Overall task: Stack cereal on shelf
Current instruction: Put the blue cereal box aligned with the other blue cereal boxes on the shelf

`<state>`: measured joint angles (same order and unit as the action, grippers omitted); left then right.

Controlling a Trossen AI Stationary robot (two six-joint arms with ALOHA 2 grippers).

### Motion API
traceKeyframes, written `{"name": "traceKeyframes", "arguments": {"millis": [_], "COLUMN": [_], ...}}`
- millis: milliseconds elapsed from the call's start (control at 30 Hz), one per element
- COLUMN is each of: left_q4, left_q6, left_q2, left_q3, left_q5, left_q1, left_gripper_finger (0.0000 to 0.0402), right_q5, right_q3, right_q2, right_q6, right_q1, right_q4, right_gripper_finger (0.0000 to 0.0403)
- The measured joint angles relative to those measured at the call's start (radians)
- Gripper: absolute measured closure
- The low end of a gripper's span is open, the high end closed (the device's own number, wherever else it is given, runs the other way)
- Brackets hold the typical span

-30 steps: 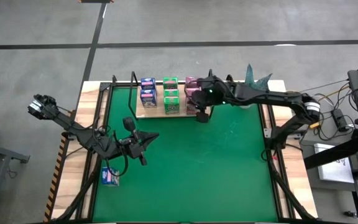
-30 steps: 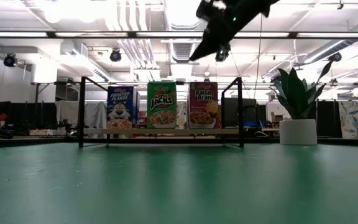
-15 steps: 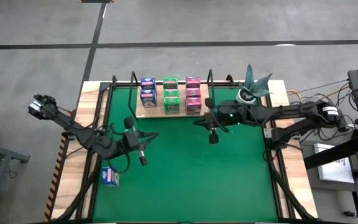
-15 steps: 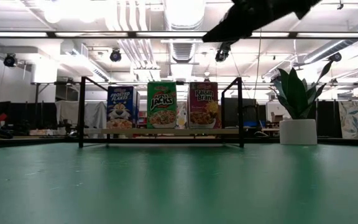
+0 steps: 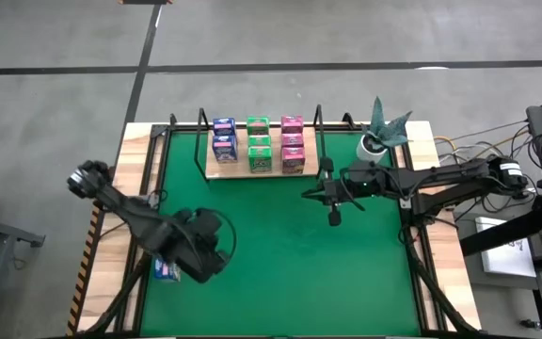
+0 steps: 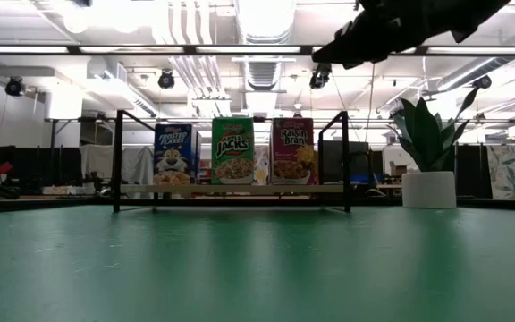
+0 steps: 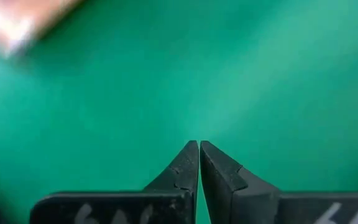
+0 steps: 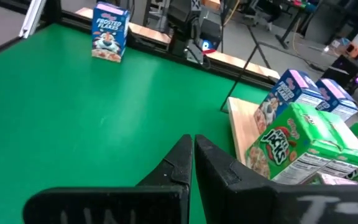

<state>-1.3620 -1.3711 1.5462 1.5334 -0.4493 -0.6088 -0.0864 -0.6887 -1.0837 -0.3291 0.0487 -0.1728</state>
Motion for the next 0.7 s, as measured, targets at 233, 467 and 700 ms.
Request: {"name": "traceKeyframes", "arguments": {"millis": [233,467,700], "left_q4": [-0.115,-0.196,-0.21], "left_q6": [-0.386,-0.625,-0.785], "left_q2": [0.088,0.066,0.061], "left_q3": [-0.004,-0.016,-0.025], "left_q5": [0.299,0.345,0.357], "left_q1": [-0.112,-0.195,-0.265], "left_gripper_finger": [0.0397,0.0331,0.0222], "right_q5": [0.0,0.0,0.0], "right_q3": [0.008,0.005,0.005], "right_q2": [0.002,0.003,0.003], "right_q6": [-0.049,-0.048,-0.049], "right_q1": [-0.02,-0.019,-0.019], "right_q4": [-0.001,-0.001,-0.001], "right_gripper_finger": [0.0394,0.0394,0.0394]}}
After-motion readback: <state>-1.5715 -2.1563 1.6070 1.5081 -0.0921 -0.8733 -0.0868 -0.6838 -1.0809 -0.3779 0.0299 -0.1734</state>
